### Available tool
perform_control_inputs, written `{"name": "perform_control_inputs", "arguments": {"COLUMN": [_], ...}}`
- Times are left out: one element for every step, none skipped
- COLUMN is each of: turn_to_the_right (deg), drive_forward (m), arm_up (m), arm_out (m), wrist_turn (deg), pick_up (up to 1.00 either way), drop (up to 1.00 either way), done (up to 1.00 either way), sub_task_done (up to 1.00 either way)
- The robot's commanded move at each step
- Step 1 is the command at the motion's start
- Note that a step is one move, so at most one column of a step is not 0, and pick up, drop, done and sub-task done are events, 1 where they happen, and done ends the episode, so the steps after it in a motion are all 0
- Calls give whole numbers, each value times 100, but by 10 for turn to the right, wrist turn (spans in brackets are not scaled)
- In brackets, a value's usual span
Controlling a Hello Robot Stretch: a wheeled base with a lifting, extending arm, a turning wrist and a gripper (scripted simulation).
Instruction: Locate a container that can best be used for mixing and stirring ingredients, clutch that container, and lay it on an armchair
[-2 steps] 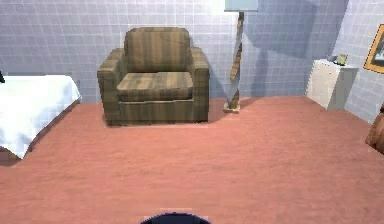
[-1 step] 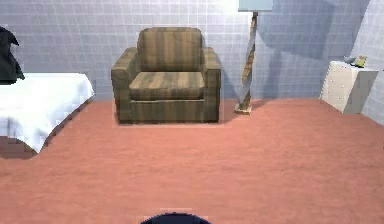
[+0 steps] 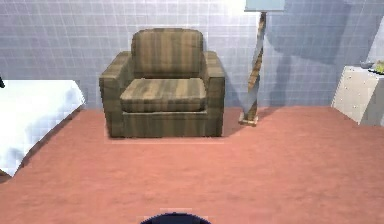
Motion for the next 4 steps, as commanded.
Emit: {"name": "perform_control_inputs", "arguments": {"turn_to_the_right": [-60, 0, -60, 0], "drive_forward": [0, 100, 0, 60], "arm_up": [0, 0, 0, 0], "arm_out": [0, 0, 0, 0], "wrist_turn": [0, 0, 0, 0], "pick_up": [0, 0, 0, 0], "drop": [0, 0, 0, 0], "done": [0, 0, 0, 0], "sub_task_done": [0, 0, 0, 0]}}
